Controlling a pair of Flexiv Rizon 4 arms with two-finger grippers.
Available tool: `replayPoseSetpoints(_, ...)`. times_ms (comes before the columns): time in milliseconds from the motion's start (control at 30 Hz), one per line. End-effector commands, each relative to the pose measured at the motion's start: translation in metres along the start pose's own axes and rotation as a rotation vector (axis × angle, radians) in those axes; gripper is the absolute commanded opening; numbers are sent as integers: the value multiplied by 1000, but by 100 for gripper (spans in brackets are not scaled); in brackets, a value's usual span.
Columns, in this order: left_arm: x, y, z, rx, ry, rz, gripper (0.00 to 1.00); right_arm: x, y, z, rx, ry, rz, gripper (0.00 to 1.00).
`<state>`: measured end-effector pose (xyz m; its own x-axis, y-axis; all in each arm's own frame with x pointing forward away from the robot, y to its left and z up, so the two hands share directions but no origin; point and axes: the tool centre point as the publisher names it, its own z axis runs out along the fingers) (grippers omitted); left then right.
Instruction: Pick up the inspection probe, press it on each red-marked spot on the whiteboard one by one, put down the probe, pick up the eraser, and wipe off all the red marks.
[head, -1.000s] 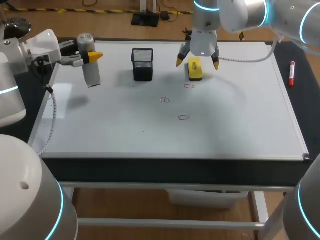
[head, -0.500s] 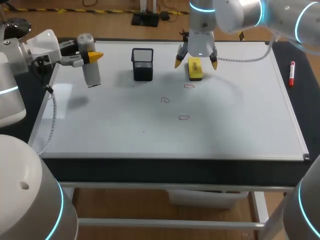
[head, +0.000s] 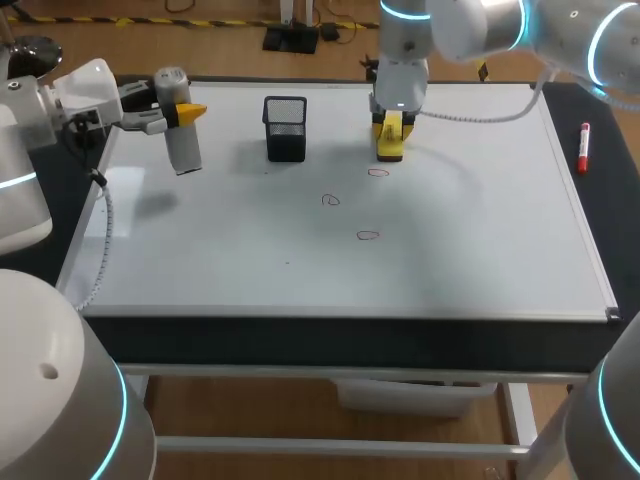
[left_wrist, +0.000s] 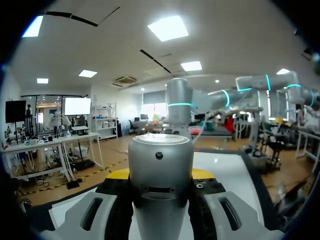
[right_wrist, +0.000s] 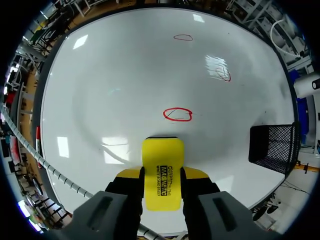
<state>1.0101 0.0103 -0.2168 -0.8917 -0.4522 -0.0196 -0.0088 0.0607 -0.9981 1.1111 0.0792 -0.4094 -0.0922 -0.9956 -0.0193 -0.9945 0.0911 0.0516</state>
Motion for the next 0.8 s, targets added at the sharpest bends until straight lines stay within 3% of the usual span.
replayPoseSetpoints(33,0,0,0,5,1,3,0,2,-1,-1,-4,8,0,0)
replayPoseSetpoints(467,0,0,0,5,1,3,0,3,-1,-13,6,9,3,0)
replayPoseSetpoints(800,0,0,0,5,1,3,0,30,5,-40,-10,-32,-43,0)
